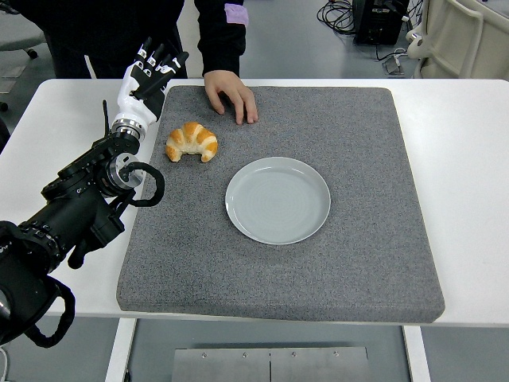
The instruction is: Place the bread on the plate
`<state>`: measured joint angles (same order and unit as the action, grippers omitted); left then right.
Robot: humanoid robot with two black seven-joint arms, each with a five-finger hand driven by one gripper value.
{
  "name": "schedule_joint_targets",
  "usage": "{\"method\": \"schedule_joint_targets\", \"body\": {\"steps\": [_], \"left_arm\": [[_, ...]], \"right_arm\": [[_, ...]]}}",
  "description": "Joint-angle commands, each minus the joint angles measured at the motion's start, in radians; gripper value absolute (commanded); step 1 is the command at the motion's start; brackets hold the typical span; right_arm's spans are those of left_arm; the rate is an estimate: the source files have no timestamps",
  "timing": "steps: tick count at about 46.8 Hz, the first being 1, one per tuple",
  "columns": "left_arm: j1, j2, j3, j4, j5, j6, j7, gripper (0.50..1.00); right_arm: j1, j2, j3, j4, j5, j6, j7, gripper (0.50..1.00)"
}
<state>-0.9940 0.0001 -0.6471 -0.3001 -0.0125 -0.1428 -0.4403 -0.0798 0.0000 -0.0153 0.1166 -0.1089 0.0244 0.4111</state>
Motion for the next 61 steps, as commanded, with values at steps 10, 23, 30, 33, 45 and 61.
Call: {"method": "schedule_joint_targets", "body": {"steps": [10, 23, 30, 33, 45, 61], "left_arm": [[0.000, 0.000, -0.002, -0.001, -0.001, 0.000, 0.000, 0.983], [0.000, 0.000, 0.003, -0.001, 0.000, 0.000, 0.000, 0.983], [0.000, 0.000, 0.004, -0.001, 0.002, 0.005, 0.000, 0.983], [0.000, 0.000, 0.004, -0.001, 0.005, 0.003, 0.002, 0.983], [-0.008, 0.000, 0.044, -0.001, 0.005, 0.003, 0.008, 0.983], [-0.017, 0.009, 0.132, -0.014, 0.023, 0.012, 0.017, 0.980]], "right_arm": [[0.000, 0.000, 0.000, 0.000, 0.000, 0.000, 0.000, 1.000], [0.000, 0.000, 0.000, 0.000, 0.000, 0.000, 0.000, 1.000], [0.000, 0.000, 0.000, 0.000, 0.000, 0.000, 0.000, 1.000], [0.000, 0.000, 0.000, 0.000, 0.000, 0.000, 0.000, 1.000], [0.000, 0.000, 0.000, 0.000, 0.000, 0.000, 0.000, 1.000], [0.000, 0.000, 0.000, 0.000, 0.000, 0.000, 0.000, 1.000]]}}
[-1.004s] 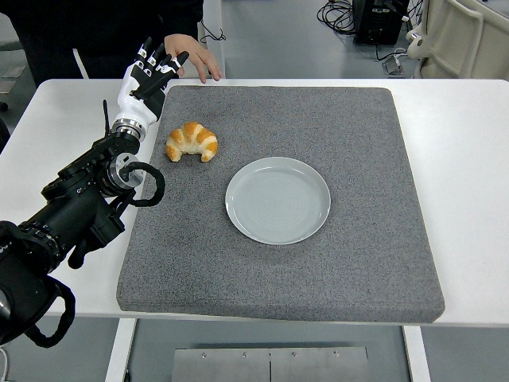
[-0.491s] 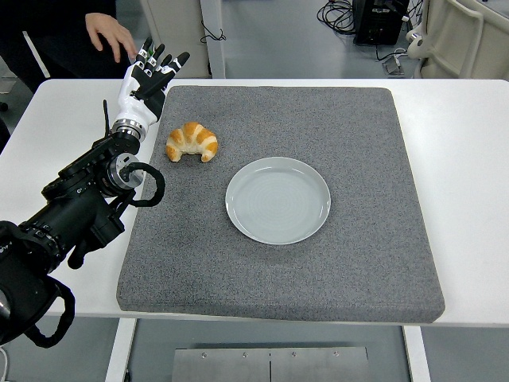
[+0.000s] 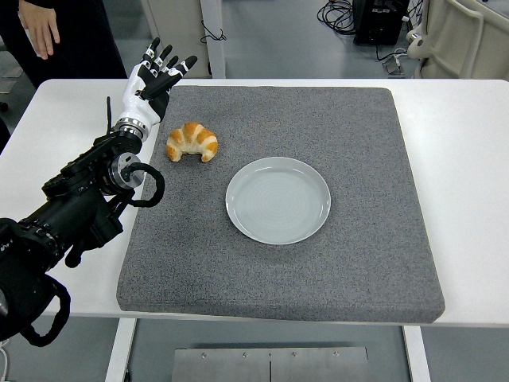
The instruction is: Place the bread on the plate
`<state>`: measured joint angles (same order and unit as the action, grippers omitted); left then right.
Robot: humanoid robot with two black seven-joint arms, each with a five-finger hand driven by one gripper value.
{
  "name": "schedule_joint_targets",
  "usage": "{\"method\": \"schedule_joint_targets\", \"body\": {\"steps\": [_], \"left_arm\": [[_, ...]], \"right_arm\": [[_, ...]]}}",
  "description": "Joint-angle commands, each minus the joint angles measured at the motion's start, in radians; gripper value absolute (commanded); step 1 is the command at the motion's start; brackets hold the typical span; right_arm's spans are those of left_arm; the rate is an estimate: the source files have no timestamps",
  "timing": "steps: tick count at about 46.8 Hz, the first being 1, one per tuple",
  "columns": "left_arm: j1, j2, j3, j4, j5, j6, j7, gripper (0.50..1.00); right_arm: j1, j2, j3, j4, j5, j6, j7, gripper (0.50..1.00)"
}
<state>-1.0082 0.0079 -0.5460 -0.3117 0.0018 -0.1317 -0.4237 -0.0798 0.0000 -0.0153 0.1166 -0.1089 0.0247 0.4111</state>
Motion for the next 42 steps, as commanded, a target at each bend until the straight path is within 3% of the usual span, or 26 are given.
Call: {"method": "schedule_joint_targets", "body": {"steps": [1, 18, 26, 33, 42], "left_arm": [[-0.006, 0.003, 0.038, -0.006, 0.012, 0.003, 0.000, 0.980], [-0.016, 0.067, 0.098, -0.101, 0.122, 0.041, -0.004, 0.983], [-0.035, 0.156, 0.104, -0.158, 0.181, 0.041, 0.000, 0.984], [-0.036, 0.178, 0.107, -0.171, 0.182, 0.040, 0.005, 0.986], [-0.038, 0.211, 0.109, -0.216, 0.196, 0.041, 0.075, 0.984]], "right_arm": [[0.000, 0.000, 0.000, -0.002, 0.000, 0.000, 0.000, 1.000], [0.000, 0.000, 0.000, 0.000, 0.000, 0.000, 0.000, 1.000], [0.000, 0.000, 0.000, 0.000, 0.000, 0.000, 0.000, 1.000], [0.000, 0.000, 0.000, 0.000, 0.000, 0.000, 0.000, 1.000], [0.000, 0.000, 0.000, 0.000, 0.000, 0.000, 0.000, 1.000]]}}
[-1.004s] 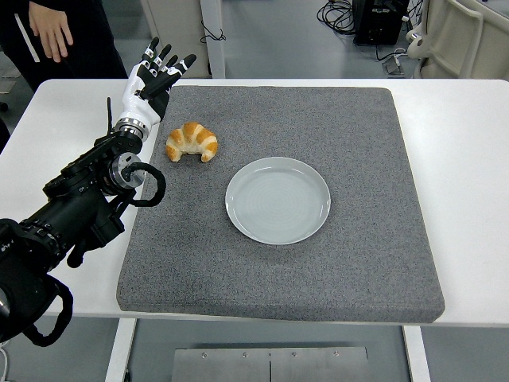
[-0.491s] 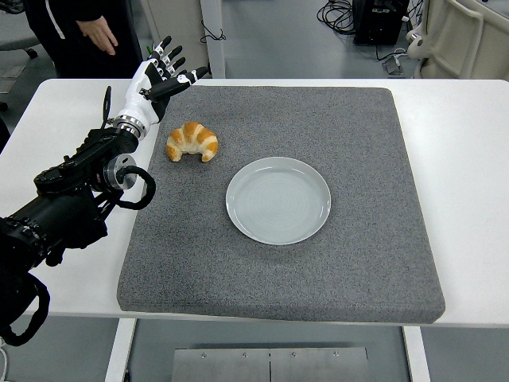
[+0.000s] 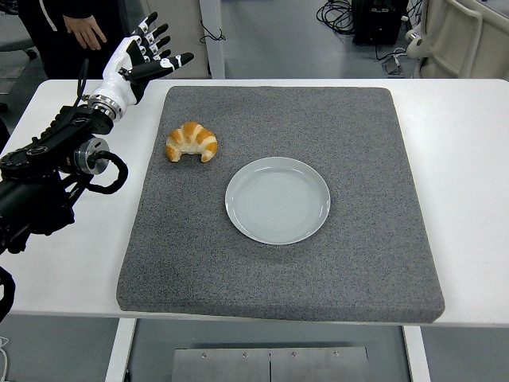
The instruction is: Place the bread on the plate
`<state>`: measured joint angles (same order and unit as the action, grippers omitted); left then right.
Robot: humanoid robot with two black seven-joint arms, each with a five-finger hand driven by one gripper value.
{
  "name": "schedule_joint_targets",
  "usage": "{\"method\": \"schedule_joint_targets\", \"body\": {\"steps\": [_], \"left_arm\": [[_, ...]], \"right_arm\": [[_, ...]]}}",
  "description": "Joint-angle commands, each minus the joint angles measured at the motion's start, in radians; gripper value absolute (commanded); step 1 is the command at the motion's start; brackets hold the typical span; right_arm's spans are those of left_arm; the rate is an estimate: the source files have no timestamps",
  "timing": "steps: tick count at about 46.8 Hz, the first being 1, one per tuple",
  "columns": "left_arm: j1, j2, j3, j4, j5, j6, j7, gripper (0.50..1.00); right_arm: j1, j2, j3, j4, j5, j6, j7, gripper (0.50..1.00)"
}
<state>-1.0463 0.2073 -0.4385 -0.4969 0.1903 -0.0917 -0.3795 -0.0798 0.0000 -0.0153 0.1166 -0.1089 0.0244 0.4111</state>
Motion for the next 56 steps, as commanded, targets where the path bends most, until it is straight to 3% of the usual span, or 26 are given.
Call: {"method": "schedule_joint_targets", "body": {"steps": [1, 5, 15, 20, 30, 41, 56], "left_arm": [[0.002, 0.020, 0.007, -0.043, 0.011, 0.001, 0.042, 0.984], [-0.001, 0.063, 0.073, -0.095, 0.028, 0.001, 0.071, 0.984], [-0.026, 0.124, 0.175, -0.170, 0.035, 0.001, 0.082, 0.981], [-0.043, 0.149, 0.208, -0.203, 0.075, 0.001, 0.128, 0.980], [-0.066, 0.210, 0.208, -0.276, 0.253, 0.001, 0.197, 0.980], [-0.072, 0.253, 0.210, -0.380, 0.509, 0.001, 0.206, 0.980], [-0.078, 0.273, 0.213, -0.385, 0.670, 0.003, 0.246, 0.980]], "right_arm": [[0.000, 0.000, 0.000, 0.000, 0.000, 0.000, 0.000, 1.000], [0.000, 0.000, 0.000, 0.000, 0.000, 0.000, 0.000, 1.000], [0.000, 0.000, 0.000, 0.000, 0.000, 0.000, 0.000, 1.000], [0.000, 0.000, 0.000, 0.000, 0.000, 0.000, 0.000, 1.000], [0.000, 0.000, 0.000, 0.000, 0.000, 0.000, 0.000, 1.000], [0.000, 0.000, 0.000, 0.000, 0.000, 0.000, 0.000, 1.000], [0.000, 0.000, 0.000, 0.000, 0.000, 0.000, 0.000, 1.000]]}}
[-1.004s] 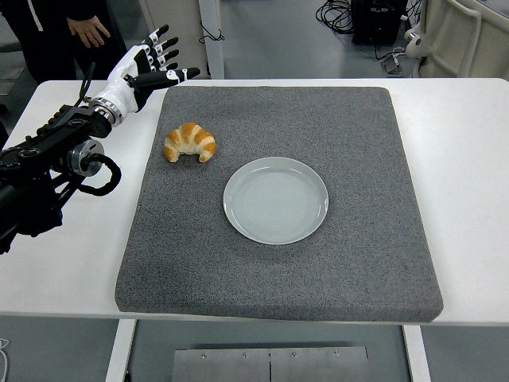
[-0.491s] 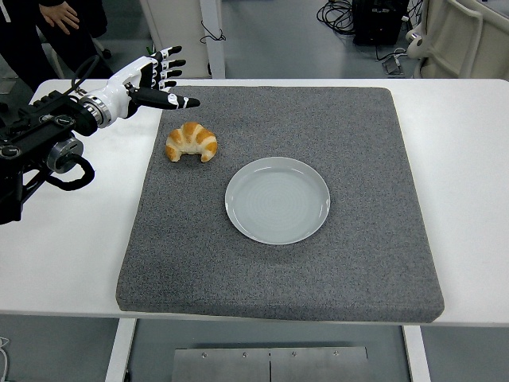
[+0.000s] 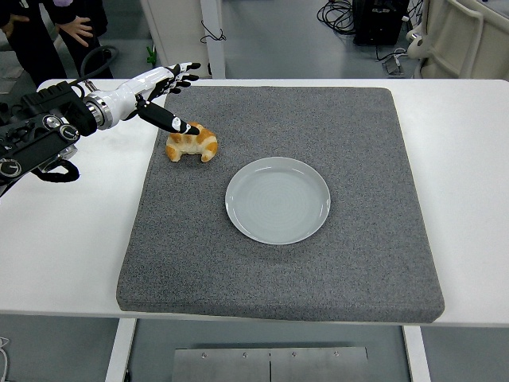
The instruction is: Place the bread on the plate
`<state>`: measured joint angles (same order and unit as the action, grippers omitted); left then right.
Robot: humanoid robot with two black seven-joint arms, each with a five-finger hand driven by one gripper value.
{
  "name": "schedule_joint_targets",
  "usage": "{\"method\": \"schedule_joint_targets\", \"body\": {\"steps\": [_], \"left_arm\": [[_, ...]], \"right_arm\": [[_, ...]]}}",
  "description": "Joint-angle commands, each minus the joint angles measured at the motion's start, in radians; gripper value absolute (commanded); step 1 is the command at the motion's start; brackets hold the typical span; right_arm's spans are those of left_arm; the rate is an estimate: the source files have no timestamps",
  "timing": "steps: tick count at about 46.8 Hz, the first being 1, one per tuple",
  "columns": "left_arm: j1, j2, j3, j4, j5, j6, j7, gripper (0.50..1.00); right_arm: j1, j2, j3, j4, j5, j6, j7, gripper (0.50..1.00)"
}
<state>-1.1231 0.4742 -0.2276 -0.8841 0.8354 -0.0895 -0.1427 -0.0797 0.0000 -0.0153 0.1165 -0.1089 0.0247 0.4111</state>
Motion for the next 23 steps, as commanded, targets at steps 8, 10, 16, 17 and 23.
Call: {"method": "schedule_joint_targets", "body": {"steps": [8, 10, 16, 17, 23], "left_arm": [[-0.003, 0.009, 0.005, 0.002, 0.119, 0.001, 0.037, 0.980], [-0.003, 0.009, 0.005, 0.002, 0.148, 0.001, 0.045, 0.980], [0.003, 0.007, 0.007, 0.002, 0.228, 0.001, 0.048, 0.980], [0.005, 0.007, 0.007, 0.002, 0.241, 0.002, 0.048, 0.980], [0.008, 0.001, 0.028, 0.005, 0.312, 0.059, 0.048, 0.980]], "right_arm": [[0.000, 0.000, 0.000, 0.000, 0.000, 0.000, 0.000, 1.000], [0.000, 0.000, 0.000, 0.000, 0.000, 0.000, 0.000, 1.000], [0.000, 0.000, 0.000, 0.000, 0.000, 0.000, 0.000, 1.000], [0.000, 0.000, 0.000, 0.000, 0.000, 0.000, 0.000, 1.000], [0.000, 0.000, 0.000, 0.000, 0.000, 0.000, 0.000, 1.000]]}}
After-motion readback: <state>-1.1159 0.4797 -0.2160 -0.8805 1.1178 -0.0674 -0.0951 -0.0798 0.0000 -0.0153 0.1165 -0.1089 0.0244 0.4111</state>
